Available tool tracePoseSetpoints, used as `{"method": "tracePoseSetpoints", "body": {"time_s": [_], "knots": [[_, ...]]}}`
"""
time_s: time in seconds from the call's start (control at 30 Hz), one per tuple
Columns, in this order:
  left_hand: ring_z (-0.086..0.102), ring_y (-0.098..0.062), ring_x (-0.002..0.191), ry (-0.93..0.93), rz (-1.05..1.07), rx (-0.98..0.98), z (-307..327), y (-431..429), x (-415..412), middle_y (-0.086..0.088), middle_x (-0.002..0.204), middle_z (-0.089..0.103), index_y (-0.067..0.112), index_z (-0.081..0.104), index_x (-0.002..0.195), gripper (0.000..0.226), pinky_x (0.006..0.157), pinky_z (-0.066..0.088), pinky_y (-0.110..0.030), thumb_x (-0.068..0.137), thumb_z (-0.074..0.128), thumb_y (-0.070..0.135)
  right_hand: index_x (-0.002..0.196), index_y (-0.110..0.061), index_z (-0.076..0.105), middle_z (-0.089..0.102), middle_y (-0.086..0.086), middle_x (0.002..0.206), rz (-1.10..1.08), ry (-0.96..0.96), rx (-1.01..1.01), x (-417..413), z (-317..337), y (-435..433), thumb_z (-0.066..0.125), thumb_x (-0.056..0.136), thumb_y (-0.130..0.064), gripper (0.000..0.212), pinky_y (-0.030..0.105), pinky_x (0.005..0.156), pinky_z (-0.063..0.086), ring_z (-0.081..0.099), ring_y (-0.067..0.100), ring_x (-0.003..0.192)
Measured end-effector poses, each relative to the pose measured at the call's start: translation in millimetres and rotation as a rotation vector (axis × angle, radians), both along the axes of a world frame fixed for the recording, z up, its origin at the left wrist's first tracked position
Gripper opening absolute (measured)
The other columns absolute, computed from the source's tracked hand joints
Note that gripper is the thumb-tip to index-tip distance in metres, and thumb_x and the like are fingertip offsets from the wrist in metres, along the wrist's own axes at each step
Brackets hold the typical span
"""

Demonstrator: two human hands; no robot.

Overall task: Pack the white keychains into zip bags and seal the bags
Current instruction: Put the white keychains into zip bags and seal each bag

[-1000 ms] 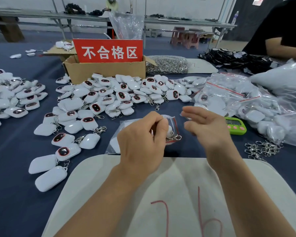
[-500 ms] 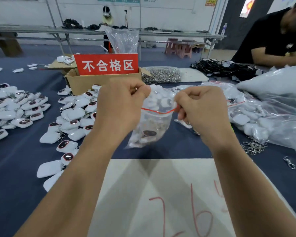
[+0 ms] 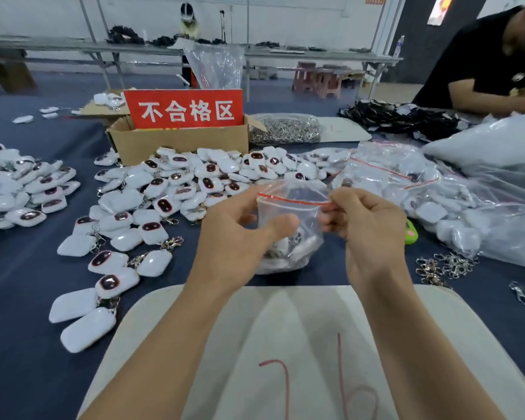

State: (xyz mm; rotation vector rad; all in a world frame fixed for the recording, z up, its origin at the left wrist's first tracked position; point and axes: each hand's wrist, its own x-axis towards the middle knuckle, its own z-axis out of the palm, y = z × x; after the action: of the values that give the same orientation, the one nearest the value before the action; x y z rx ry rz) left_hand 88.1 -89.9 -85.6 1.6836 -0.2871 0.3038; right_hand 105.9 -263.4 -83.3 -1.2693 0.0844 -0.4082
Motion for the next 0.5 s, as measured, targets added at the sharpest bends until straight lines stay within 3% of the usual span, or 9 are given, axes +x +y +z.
{"method": "tracePoseSetpoints", "body": {"time_s": [0.1, 0.17, 0.23, 0.33, 0.4, 0.5], "knots": [[0.069, -0.013, 0.071, 0.001, 0.113, -0.164, -5, -8, 0, 0.003, 0.083, 0.080, 0.040, 0.082, 0.087, 0.023, 0.065, 0.060, -0.033, 0.078, 0.082, 0.019, 0.066, -0.014, 0.075, 0.067, 0.008, 0.063, 0.094, 0.010, 0.069, -4, -4, -6, 0.066, 0.096, -0.006, 0.033, 0.025, 0.051, 0.049, 0.056, 0.017, 0.048], [0.065, -0.011, 0.064, 0.004, 0.186, -0.186, -6, -6, 2, -0.001, 0.075, 0.078, 0.037, 0.082, 0.082, 0.025, 0.057, 0.056, -0.025, 0.081, 0.084, 0.012, 0.075, -0.009, 0.075, 0.068, 0.012, 0.069, 0.169, 0.052, 0.103, -4, -7, -10, 0.070, 0.093, -0.015, 0.019, 0.026, 0.056, 0.049, 0.056, 0.019, 0.054], [0.069, -0.009, 0.064, 0.001, 0.209, -0.204, -5, -4, 2, 0.002, 0.075, 0.078, 0.035, 0.082, 0.083, 0.026, 0.060, 0.057, -0.021, 0.082, 0.083, 0.009, 0.087, -0.006, 0.077, 0.072, 0.013, 0.079, 0.219, 0.075, 0.011, -2, -13, -16, 0.072, 0.084, -0.018, 0.014, 0.029, 0.068, 0.049, 0.058, 0.019, 0.064], [0.071, -0.007, 0.065, 0.005, 0.224, -0.226, -2, -5, 1, 0.003, 0.076, 0.079, 0.026, 0.081, 0.082, 0.021, 0.062, 0.056, -0.020, 0.081, 0.083, 0.005, 0.109, -0.006, 0.077, 0.078, 0.009, 0.100, 0.366, 0.032, -0.158, -4, -17, -15, 0.069, 0.087, -0.003, 0.024, 0.030, 0.084, 0.051, 0.069, 0.017, 0.086], [0.070, -0.007, 0.065, 0.003, 0.238, -0.216, -1, -5, 2, 0.003, 0.075, 0.079, 0.027, 0.082, 0.078, 0.020, 0.063, 0.057, -0.022, 0.079, 0.085, 0.007, 0.106, -0.008, 0.078, 0.079, 0.012, 0.103, 0.401, 0.010, -0.143, -4, -17, -9, 0.068, 0.088, 0.000, 0.022, 0.026, 0.082, 0.054, 0.073, 0.020, 0.092], [0.069, -0.009, 0.067, 0.005, 0.232, -0.214, 0, -4, 3, 0.002, 0.075, 0.079, 0.030, 0.082, 0.075, 0.020, 0.066, 0.059, -0.026, 0.079, 0.086, 0.011, 0.082, -0.012, 0.077, 0.075, 0.007, 0.079, 0.291, -0.004, -0.040, -1, -17, -5, 0.072, 0.088, 0.003, 0.017, 0.024, 0.070, 0.053, 0.066, 0.015, 0.070]]}}
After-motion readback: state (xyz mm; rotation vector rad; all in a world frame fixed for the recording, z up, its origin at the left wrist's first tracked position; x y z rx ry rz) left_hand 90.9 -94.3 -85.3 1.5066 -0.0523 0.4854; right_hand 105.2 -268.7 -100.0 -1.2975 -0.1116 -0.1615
